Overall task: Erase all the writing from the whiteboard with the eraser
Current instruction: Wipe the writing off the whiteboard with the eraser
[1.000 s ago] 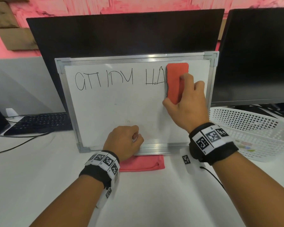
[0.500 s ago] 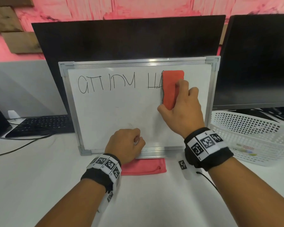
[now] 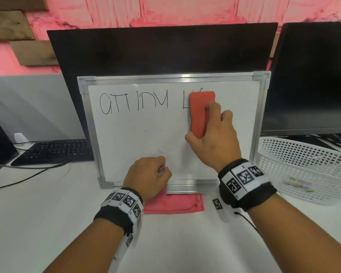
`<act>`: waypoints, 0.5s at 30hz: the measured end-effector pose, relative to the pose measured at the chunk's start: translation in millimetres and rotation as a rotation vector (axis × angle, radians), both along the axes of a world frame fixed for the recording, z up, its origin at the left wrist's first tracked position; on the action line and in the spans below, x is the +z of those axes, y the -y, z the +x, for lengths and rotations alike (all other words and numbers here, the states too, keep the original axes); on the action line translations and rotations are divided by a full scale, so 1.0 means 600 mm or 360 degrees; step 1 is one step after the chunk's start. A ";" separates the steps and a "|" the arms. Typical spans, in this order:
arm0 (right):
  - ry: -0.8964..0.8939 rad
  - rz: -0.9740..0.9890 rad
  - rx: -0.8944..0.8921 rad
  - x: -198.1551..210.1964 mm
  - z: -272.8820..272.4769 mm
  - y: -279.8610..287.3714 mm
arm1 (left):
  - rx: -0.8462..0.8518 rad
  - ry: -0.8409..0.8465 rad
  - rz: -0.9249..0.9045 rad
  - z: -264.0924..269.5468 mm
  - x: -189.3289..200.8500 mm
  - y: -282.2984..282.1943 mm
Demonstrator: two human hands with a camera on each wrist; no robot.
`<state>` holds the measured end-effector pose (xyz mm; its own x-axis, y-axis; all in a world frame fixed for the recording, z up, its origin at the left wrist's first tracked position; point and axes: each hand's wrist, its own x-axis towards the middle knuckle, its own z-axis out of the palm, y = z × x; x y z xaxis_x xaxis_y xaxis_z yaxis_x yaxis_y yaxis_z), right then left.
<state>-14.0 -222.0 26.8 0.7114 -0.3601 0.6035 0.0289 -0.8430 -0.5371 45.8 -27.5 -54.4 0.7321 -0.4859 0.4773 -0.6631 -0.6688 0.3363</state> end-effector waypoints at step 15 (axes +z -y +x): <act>-0.0082 -0.0017 0.0034 -0.019 0.000 -0.037 | 0.0048 -0.0016 -0.0002 0.007 0.001 -0.032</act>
